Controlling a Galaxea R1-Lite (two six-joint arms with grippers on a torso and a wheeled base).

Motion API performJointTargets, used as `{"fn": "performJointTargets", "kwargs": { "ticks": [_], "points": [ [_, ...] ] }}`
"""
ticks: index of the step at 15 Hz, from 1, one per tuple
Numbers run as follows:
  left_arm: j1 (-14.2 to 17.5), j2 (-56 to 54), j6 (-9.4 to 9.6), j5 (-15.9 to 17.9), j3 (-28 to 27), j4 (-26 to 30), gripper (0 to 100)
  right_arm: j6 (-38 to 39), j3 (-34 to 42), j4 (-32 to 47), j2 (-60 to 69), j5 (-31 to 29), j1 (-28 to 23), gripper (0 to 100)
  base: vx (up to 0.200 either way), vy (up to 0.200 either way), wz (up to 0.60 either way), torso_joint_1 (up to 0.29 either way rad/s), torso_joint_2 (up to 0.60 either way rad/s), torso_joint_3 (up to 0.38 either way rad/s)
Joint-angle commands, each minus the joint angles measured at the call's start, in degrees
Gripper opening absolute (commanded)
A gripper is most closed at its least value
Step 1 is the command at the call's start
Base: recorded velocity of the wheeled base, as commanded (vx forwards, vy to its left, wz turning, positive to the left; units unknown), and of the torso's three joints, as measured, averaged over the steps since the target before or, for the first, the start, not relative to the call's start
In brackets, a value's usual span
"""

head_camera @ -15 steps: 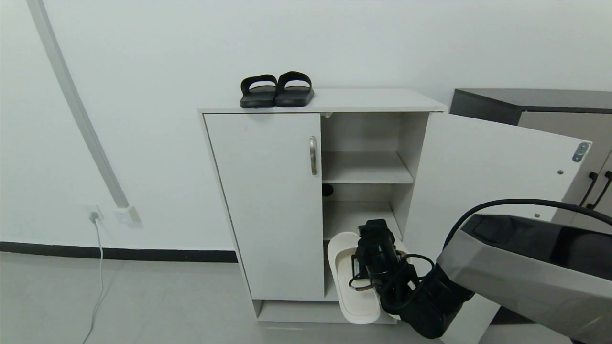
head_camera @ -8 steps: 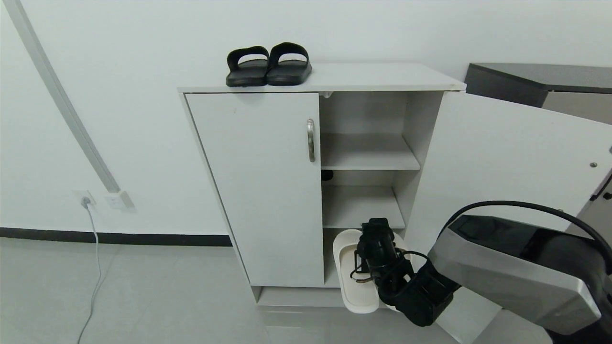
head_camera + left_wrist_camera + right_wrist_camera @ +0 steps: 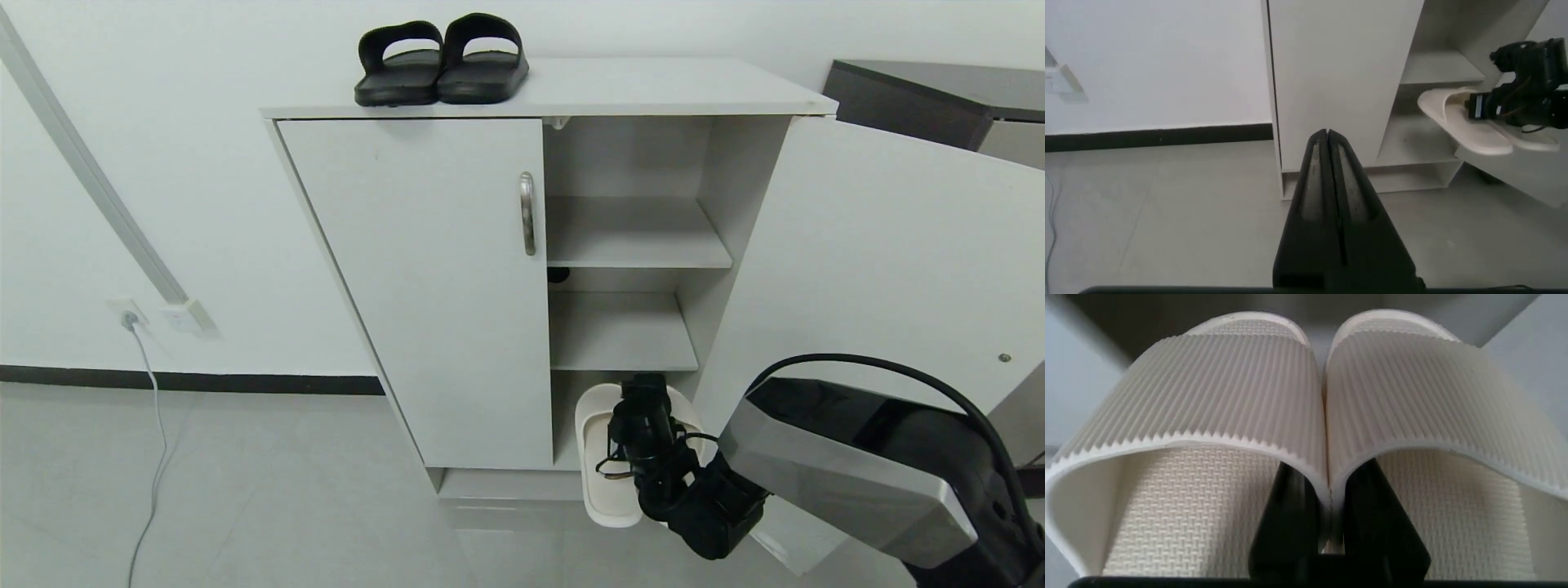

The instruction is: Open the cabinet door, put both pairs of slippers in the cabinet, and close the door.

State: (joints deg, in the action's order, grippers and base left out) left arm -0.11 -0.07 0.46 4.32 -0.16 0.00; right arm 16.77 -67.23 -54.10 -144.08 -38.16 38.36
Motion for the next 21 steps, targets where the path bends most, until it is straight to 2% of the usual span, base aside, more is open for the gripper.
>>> {"fn": "performJointTargets", "kwargs": {
  "ticks": [1,3,11,21],
  "points": [
    [0.0,0.1,-0.02,0.0,0.0,-0.1,0,-1.6,0.3,-3.1,0.1,-0.5,-0.3,0,0.000,0.000,0.00,0.000,0.00,0.000],
    [0.0,0.1,-0.02,0.0,0.1,0.0,0,-4.4,1.0,-7.9,0.5,-1.3,-0.9,0,0.000,0.000,0.00,0.000,0.00,0.000],
    [0.0,0.1,-0.02,0.0,0.0,0.0,0,-6.6,3.2,-12.1,0.3,-0.8,-0.8,0,0.000,0.000,0.00,0.000,0.00,0.000],
    [0.0,0.1,0.06,0.0,0.0,0.0,0,-6.7,3.1,-12.2,-1.5,-0.3,-0.6,0,0.200,0.000,0.00,0.001,0.01,0.004]
  ]
}}
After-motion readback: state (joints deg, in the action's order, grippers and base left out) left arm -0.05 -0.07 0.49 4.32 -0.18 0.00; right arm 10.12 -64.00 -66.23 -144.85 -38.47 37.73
